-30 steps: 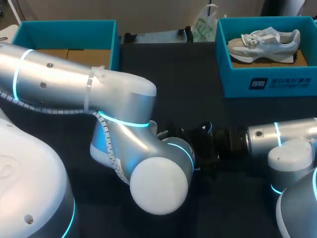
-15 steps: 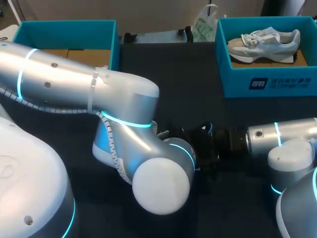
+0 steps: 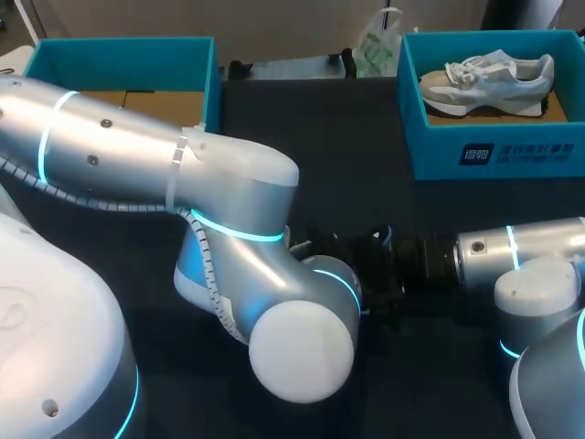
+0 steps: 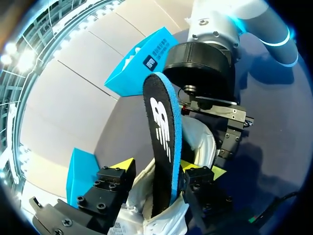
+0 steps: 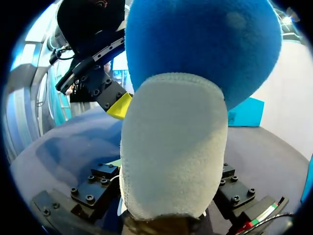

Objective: Take the shoe out of the shoebox, open the shoe tongue, remove and reinsert the insole, then place the shoe into the shoebox

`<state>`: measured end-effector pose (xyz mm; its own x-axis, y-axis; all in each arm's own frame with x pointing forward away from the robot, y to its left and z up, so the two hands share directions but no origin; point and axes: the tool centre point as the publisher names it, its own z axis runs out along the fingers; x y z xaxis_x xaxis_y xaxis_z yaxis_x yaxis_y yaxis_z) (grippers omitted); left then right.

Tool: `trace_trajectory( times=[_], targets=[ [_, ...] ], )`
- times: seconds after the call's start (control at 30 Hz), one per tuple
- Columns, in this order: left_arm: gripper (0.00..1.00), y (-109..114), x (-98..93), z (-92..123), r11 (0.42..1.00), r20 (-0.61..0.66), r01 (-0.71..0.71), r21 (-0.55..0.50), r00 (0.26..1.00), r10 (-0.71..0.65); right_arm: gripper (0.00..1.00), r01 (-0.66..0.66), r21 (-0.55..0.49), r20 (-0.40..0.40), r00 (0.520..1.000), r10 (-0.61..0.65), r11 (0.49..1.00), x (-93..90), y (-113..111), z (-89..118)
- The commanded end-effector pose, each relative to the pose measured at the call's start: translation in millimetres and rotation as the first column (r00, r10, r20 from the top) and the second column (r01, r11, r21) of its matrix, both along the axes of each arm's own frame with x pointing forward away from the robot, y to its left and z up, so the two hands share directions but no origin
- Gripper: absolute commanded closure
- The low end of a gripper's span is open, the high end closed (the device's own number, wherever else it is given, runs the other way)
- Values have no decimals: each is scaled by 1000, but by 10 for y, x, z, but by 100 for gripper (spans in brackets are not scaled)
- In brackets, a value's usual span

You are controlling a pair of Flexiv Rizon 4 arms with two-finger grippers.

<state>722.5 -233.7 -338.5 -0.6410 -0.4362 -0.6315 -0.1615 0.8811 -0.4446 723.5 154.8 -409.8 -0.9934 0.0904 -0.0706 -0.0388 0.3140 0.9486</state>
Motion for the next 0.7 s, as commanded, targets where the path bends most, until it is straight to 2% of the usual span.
trace_trajectory(
  times=[0.03,0.7],
  targets=[
    [50,30,-4,26,1000,6,-3,-8,1000,3,100,1,-6,-1,1000,-1,1000,-11,15,21],
    [51,123,70,55,998,-20,-24,-56,1000,23,100,1,-6,-1,1000,-1,1000,-11,15,21]
  ],
)
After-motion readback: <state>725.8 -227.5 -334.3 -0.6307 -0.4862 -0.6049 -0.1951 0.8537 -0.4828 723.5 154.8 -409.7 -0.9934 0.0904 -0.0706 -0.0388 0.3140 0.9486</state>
